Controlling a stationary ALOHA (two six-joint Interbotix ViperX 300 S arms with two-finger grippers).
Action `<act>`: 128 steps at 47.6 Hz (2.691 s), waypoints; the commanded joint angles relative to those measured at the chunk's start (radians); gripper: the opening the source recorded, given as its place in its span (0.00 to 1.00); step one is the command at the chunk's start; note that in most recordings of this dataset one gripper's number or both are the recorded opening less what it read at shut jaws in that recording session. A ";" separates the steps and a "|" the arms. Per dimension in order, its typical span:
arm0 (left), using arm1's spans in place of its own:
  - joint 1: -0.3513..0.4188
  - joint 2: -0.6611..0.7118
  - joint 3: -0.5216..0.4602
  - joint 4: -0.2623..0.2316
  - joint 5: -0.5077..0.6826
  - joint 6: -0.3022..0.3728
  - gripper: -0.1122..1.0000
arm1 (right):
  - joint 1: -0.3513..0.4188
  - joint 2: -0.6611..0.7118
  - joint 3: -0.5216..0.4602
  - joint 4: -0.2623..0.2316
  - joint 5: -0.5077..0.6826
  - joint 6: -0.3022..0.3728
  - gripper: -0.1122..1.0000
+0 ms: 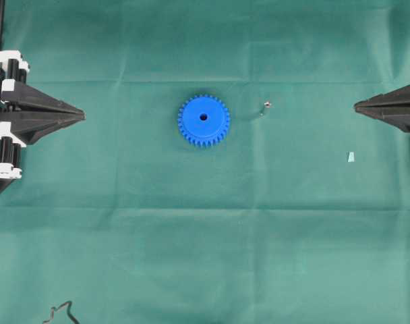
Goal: Insert the shaft into the center hole of the gear.
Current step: 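Move the right gripper left toward the small silver shaft, then lower the right gripper and grasp the silver shaft upright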
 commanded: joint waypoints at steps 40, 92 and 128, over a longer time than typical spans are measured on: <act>0.005 0.012 -0.048 0.017 0.049 0.002 0.10 | -0.143 0.252 -0.104 0.014 0.058 0.011 0.50; 0.005 0.014 -0.048 0.017 0.051 -0.002 0.10 | -0.233 0.937 -0.183 0.072 -0.114 0.017 0.89; 0.005 0.012 -0.048 0.017 0.061 -0.002 0.10 | -0.227 0.971 -0.192 0.066 -0.106 0.015 0.25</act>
